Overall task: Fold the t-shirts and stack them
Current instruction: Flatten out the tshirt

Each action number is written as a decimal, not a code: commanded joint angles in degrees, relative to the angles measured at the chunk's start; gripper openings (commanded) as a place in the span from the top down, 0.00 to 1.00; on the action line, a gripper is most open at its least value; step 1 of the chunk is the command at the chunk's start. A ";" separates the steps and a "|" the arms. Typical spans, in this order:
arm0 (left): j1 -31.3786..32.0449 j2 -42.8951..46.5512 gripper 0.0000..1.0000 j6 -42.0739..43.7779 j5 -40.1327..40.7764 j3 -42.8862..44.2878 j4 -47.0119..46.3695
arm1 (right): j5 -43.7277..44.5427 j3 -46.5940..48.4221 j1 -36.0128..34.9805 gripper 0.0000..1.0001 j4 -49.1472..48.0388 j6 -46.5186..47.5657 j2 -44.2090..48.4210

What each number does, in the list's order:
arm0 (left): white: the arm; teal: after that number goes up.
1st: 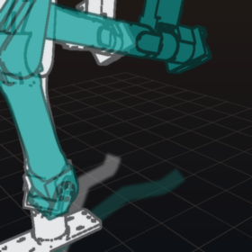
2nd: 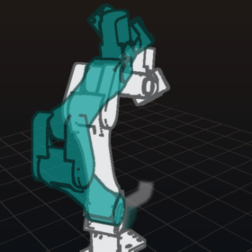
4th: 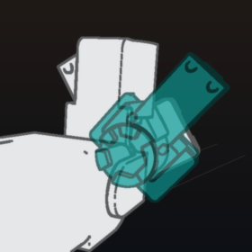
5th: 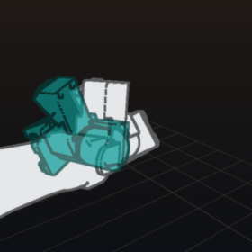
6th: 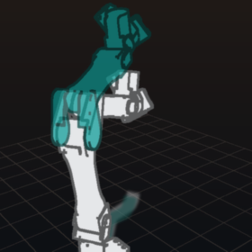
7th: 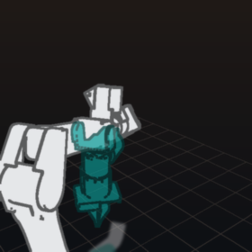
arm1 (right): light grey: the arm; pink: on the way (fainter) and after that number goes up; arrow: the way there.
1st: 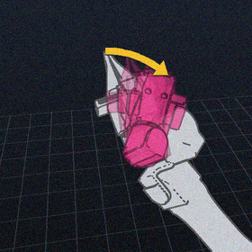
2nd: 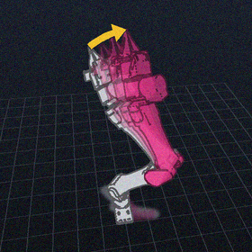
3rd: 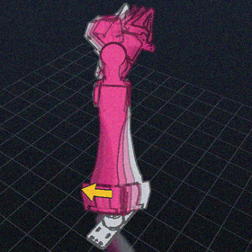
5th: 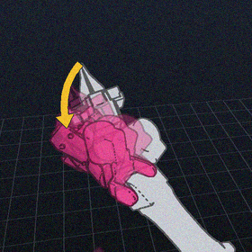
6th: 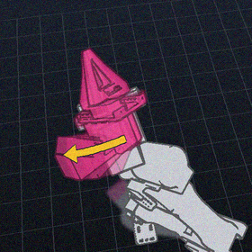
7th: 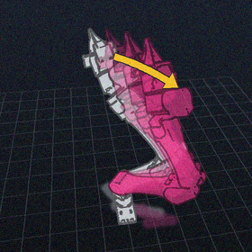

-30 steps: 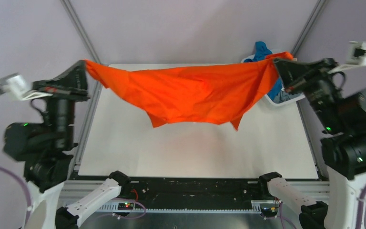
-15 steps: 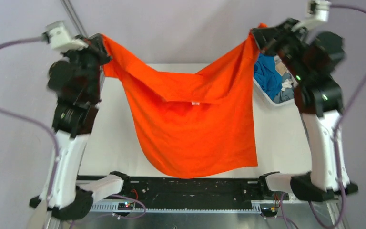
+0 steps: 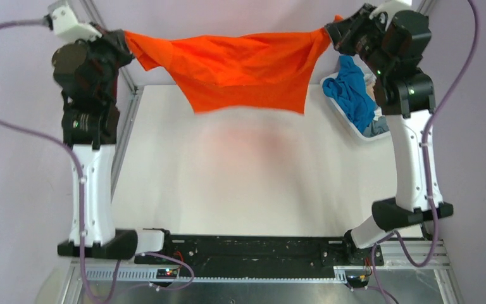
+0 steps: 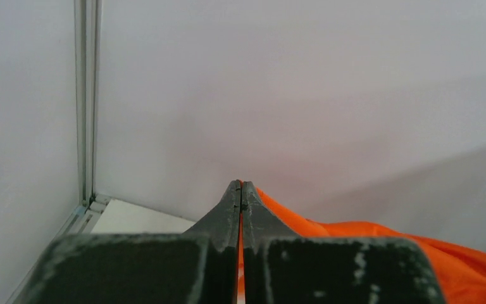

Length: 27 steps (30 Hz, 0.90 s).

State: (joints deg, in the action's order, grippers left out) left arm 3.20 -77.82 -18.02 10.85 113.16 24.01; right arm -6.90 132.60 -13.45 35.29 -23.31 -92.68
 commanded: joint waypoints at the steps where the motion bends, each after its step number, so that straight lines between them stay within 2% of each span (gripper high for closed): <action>1: -0.38 11.54 1.00 -1.72 0.39 -13.67 -0.81 | -1.35 -11.82 1.46 1.00 -1.24 -0.83 9.02; 4: -0.39 20.32 1.00 -4.59 2.71 -27.92 -0.83 | -4.18 -23.48 3.84 1.00 1.42 -2.27 11.68; 6: -0.36 25.07 1.00 -8.12 2.68 -38.53 -0.82 | -6.18 -28.91 5.21 1.00 6.81 -2.44 12.17; 9: -0.33 31.18 1.00 -16.73 1.01 -55.50 -0.26 | -6.70 -36.87 7.34 1.00 11.70 0.36 11.56; 12: 0.93 37.14 1.00 -23.97 1.46 -72.29 0.13 | -3.77 -42.72 8.64 1.00 13.91 2.45 10.61; 14: 2.38 41.41 0.99 -26.51 1.63 -80.95 0.55 | -1.53 -45.94 9.30 1.00 14.83 3.29 9.19; 16: 3.31 44.74 0.98 -27.04 -1.69 -87.27 1.02 | 0.70 -48.65 9.67 1.00 15.75 3.57 7.33; 17: 4.05 46.46 0.95 -27.17 -4.41 -88.93 1.60 | 1.60 -50.50 9.72 0.99 15.85 3.51 6.77; 18: 4.51 47.20 0.81 -28.21 -6.03 -91.44 3.07 | 3.81 -51.29 9.74 0.95 16.12 2.98 5.70; 19: 5.67 48.76 0.70 -29.18 -6.73 -92.59 3.42 | 5.14 -52.46 9.73 0.91 16.17 2.60 5.21; 20: 6.29 50.03 0.45 -30.85 -7.62 -94.07 3.72 | 7.86 -52.80 9.75 0.77 16.20 1.61 4.44; 21: 7.59 50.52 0.26 -31.24 -8.05 -94.21 3.74 | 9.53 -52.95 9.71 0.69 16.37 1.08 4.04; 22: 8.12 51.09 0.07 -30.84 -8.64 -93.24 4.13 | 13.11 -52.69 9.61 0.54 16.64 0.00 3.94; 23: 9.01 51.14 0.04 -30.36 -8.86 -92.22 4.56 | 16.43 -51.93 9.26 0.47 17.40 -0.39 4.23; 24: 9.36 51.02 0.01 -29.32 -9.12 -89.43 5.70 | 18.30 -50.88 8.80 0.34 18.08 -1.22 4.47; 25: 10.07 50.84 0.01 -28.13 -9.11 -86.66 6.05 | 22.47 -50.21 8.40 0.26 19.36 -1.85 5.37; 26: 10.42 50.16 0.01 -27.64 -8.79 -85.37 6.20 | 24.48 -49.16 7.42 0.10 20.03 -2.10 5.96; 27: 11.26 49.53 0.00 -26.71 -8.41 -83.93 6.21 | 29.73 -48.73 6.75 0.06 21.52 -3.24 7.28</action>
State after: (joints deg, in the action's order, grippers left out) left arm 12.45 -27.49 -46.11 3.77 21.34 31.99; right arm 6.63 79.72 -4.60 53.23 -23.70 -89.03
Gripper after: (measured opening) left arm 0.990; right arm 0.843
